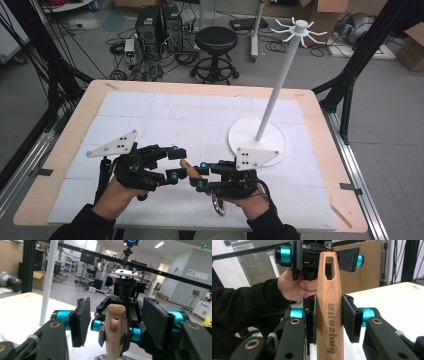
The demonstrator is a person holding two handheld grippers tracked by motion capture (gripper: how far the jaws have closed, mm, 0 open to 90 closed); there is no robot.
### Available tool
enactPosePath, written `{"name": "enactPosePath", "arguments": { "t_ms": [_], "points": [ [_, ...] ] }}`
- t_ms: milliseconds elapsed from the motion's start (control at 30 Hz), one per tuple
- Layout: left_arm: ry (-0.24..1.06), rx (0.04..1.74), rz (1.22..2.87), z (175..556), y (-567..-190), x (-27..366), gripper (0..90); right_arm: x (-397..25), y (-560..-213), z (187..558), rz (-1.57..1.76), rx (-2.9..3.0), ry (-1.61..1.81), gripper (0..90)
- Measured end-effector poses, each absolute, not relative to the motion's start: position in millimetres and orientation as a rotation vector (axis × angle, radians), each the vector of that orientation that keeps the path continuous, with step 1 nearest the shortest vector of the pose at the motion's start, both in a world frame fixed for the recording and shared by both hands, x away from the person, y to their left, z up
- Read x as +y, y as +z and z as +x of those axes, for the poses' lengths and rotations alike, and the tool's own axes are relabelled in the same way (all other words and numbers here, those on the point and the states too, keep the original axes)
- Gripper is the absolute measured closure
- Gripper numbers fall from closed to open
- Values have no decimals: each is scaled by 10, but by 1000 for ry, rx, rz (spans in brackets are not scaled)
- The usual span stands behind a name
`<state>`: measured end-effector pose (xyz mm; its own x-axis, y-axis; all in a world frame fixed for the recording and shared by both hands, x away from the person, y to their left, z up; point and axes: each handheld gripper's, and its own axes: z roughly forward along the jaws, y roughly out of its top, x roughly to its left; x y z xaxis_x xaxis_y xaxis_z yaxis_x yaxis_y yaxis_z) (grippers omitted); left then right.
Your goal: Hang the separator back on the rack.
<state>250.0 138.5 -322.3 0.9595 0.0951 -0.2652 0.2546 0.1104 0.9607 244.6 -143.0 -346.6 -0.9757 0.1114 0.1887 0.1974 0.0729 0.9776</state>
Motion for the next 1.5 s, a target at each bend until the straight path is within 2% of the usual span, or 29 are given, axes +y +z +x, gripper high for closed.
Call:
{"name": "enactPosePath", "arguments": {
  "t_ms": [733, 1333, 1500],
  "points": [
    [-136, 248, 1457, 2492, -3242, 1334, 689, -1406, -3441, 2438, -288, -2198, -2087, 670],
    [-100, 278, 1501, 2450, -3157, 1278, 709, -1388, -3461, 2474, -294, -2160, -2051, 655],
    [-89, 283, 1520, 2446, -3075, 1274, 709, -1391, -3486, 2465, -312, -2169, -2021, 557]
  ]
}}
